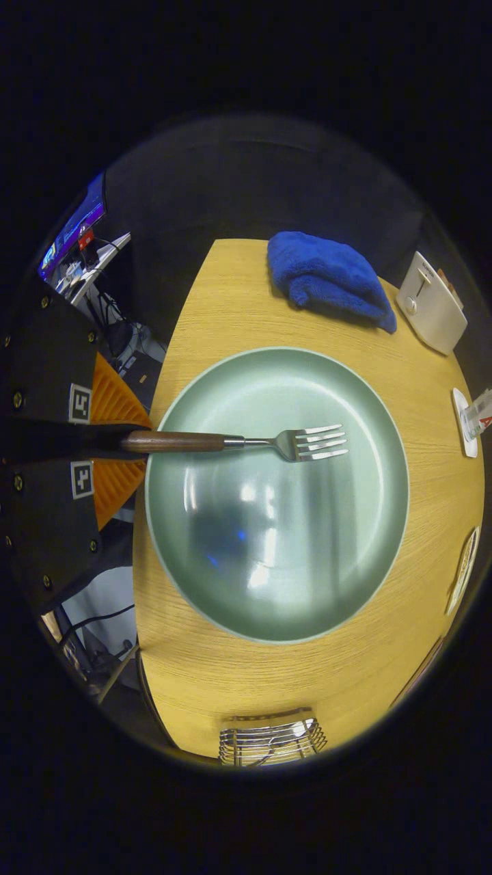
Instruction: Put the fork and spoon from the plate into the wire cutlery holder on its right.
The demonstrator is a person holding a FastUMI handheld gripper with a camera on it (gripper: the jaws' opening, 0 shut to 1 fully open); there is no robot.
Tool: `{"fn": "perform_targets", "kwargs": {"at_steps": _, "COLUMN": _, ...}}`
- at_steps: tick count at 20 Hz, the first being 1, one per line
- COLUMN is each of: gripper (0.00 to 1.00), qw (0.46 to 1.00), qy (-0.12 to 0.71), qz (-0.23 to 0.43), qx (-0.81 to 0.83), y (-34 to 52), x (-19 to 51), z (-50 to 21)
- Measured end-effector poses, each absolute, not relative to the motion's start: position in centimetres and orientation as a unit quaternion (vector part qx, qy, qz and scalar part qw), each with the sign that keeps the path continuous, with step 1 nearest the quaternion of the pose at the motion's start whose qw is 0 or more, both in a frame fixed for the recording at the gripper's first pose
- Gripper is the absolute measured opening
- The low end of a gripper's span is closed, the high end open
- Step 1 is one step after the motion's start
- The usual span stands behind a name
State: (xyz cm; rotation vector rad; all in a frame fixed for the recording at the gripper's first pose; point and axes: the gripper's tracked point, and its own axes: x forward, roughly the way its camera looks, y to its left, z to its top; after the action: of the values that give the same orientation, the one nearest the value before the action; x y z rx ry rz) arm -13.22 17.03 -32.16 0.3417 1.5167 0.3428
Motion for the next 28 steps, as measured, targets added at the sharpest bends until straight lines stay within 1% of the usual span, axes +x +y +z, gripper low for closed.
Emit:
{"fn": "perform_targets", "kwargs": {"at_steps": 5, "gripper": 0.06, "qw": 0.724, "qy": 0.642, "qz": 0.163, "qx": 0.191, "y": 15.8, "x": -11.6, "z": -30.2}}
{"fn": "perform_targets", "kwargs": {"at_steps": 10, "gripper": 0.06, "qw": 0.744, "qy": 0.616, "qz": 0.146, "qx": 0.213, "y": 13.5, "x": -10.1, "z": -29.0}}
{"fn": "perform_targets", "kwargs": {"at_steps": 16, "gripper": 0.06, "qw": 0.769, "qy": 0.587, "qz": 0.099, "qx": 0.233, "y": 8.8, "x": -8.8, "z": -27.5}}
{"fn": "perform_targets", "kwargs": {"at_steps": 24, "gripper": 0.05, "qw": 0.782, "qy": 0.55, "qz": 0.026, "qx": 0.292, "y": 2.4, "x": -8.7, "z": -24.9}}
{"fn": "perform_targets", "kwargs": {"at_steps": 28, "gripper": 0.05, "qw": 0.777, "qy": 0.537, "qz": -0.013, "qx": 0.328, "y": -0.6, "x": -9.7, "z": -24.5}}
